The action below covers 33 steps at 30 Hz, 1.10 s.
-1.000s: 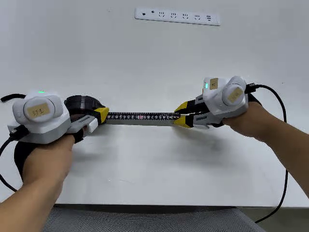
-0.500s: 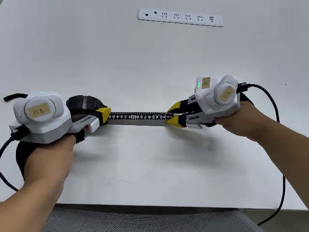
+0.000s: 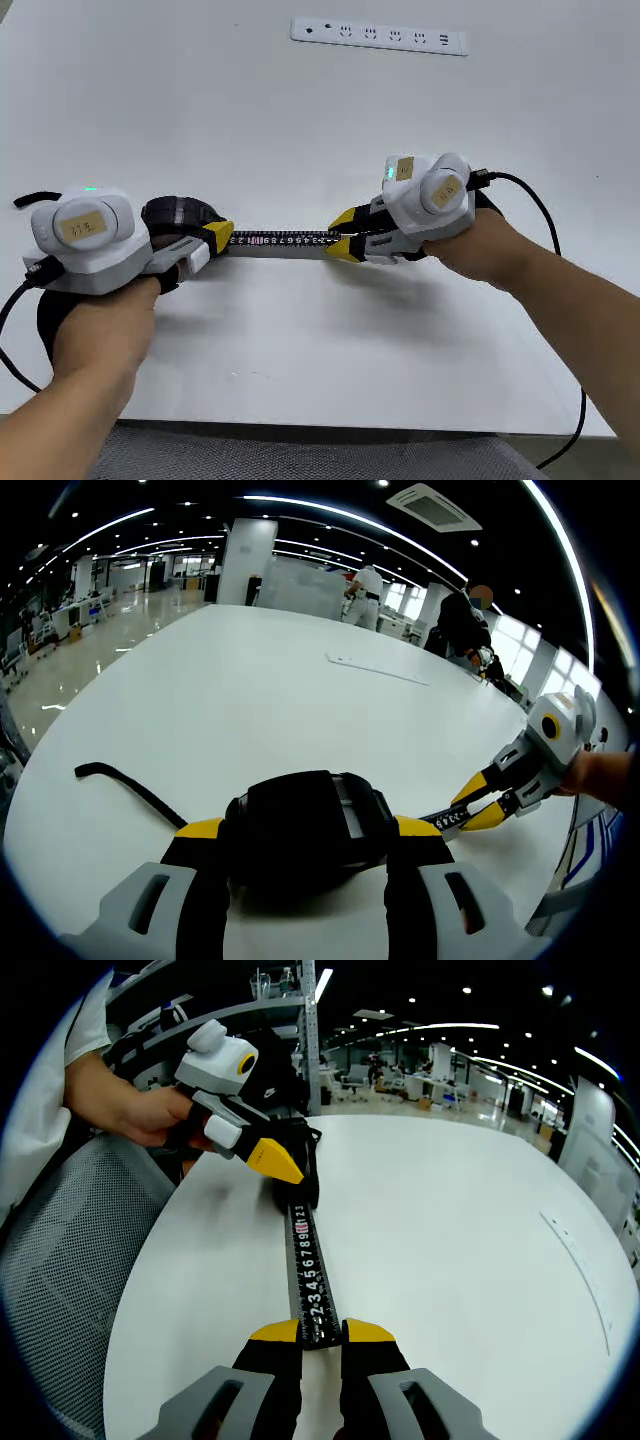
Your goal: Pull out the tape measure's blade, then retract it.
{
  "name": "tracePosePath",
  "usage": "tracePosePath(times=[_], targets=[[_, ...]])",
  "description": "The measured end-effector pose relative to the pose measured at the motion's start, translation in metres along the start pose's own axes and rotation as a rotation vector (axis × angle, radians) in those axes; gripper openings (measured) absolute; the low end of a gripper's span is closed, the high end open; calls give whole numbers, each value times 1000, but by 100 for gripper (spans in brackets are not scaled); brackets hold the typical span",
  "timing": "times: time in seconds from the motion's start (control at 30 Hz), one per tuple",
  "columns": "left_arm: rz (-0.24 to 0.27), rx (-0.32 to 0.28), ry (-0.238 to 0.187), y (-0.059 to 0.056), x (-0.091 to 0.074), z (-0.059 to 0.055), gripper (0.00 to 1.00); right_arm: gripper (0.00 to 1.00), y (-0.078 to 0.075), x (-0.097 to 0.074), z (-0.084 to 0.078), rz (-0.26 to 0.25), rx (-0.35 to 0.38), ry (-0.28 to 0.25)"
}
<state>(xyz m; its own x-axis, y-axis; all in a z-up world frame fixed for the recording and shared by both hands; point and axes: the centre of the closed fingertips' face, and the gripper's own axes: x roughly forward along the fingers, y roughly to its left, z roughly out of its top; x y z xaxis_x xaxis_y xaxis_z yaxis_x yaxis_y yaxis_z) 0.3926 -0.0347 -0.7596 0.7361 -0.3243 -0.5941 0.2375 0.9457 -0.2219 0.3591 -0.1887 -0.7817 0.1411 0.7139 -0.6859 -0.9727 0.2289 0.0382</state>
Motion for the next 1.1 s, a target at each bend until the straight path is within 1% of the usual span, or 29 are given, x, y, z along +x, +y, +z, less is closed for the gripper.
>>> tracePosePath(times=[0.27,0.6,0.77,0.93,1.1], targets=[[-2,-3,0,0,0,0,58,10,0,11,9,10,7,-20],[-4,-6,1,1,0,1,58,10,1,25,20,21,2,-31],[-6,-7,0,1,0,1,58,10,2,30,25,27,0,-36],[-8,-8,2,1,0,1,58,10,6,37,32,32,14,-47],[-9,-11,2,1,0,1,58,10,7,45,40,35,7,-46]])
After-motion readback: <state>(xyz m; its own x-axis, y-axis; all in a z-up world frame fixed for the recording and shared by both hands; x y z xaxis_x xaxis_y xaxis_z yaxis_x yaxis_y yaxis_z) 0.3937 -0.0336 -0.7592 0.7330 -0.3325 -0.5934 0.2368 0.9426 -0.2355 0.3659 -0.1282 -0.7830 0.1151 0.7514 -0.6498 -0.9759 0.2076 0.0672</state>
